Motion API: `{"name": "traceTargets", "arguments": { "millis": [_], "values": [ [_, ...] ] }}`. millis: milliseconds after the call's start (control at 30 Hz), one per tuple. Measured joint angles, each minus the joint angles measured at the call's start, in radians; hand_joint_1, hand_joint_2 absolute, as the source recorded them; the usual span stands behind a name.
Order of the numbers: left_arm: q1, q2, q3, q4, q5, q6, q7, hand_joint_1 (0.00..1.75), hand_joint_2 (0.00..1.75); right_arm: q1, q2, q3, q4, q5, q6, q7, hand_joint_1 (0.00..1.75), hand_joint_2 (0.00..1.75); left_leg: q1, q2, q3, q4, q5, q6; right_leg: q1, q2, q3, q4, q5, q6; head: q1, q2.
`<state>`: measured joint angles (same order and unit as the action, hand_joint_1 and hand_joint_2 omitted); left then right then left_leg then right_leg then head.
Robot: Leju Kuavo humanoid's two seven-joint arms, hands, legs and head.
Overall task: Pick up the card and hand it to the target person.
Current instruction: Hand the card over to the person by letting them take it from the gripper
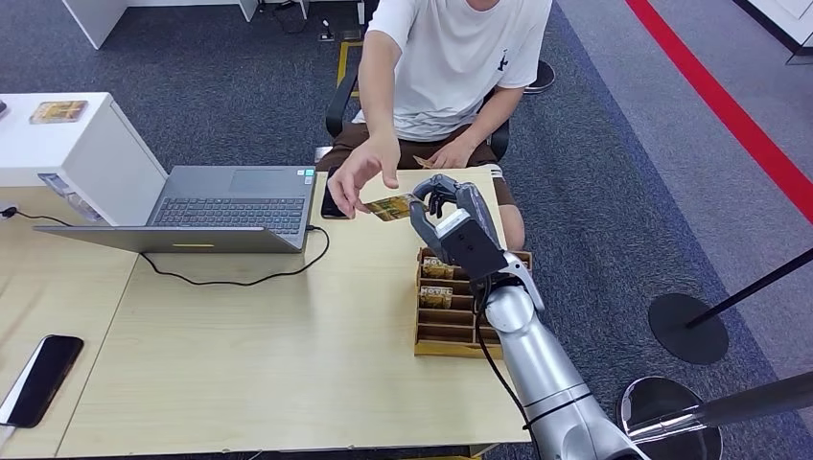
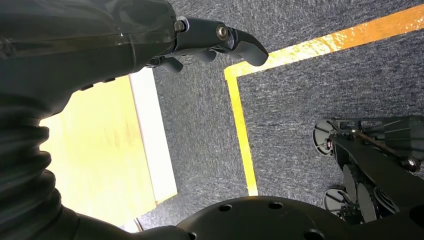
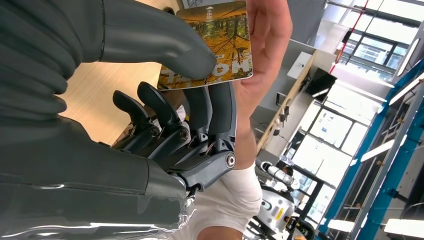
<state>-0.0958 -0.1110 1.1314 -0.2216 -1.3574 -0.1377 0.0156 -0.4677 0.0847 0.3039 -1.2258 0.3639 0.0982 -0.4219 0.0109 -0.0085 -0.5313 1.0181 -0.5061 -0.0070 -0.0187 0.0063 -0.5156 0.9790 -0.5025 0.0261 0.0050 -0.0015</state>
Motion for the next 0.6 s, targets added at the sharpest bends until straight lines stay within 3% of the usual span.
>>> {"name": "traceTargets", "arguments": {
  "millis": [533, 600],
  "values": [
    [0.0, 0.0, -0.002, 0.0, -0.007, -0.004, -0.003, 0.0, 1.75, -0.006, 0.0, -0.011, 0.044, 0.002, -0.006, -0.004, 1.55, 1.75, 0.0, 0.0, 0.0, 0.0, 0.0, 0.0, 0.0, 0.0, 0.0, 0.0, 0.0, 0.0, 0.0, 0.0],
    [0.0, 0.0, -0.002, 0.0, -0.01, -0.005, -0.002, 0.0, 0.87, -0.006, 0.001, -0.011, 0.048, 0.004, -0.006, -0.005, 1.22, 1.75, 0.0, 0.0, 0.0, 0.0, 0.0, 0.0, 0.0, 0.0, 0.0, 0.0, 0.0, 0.0, 0.0, 0.0]
  ]
}}
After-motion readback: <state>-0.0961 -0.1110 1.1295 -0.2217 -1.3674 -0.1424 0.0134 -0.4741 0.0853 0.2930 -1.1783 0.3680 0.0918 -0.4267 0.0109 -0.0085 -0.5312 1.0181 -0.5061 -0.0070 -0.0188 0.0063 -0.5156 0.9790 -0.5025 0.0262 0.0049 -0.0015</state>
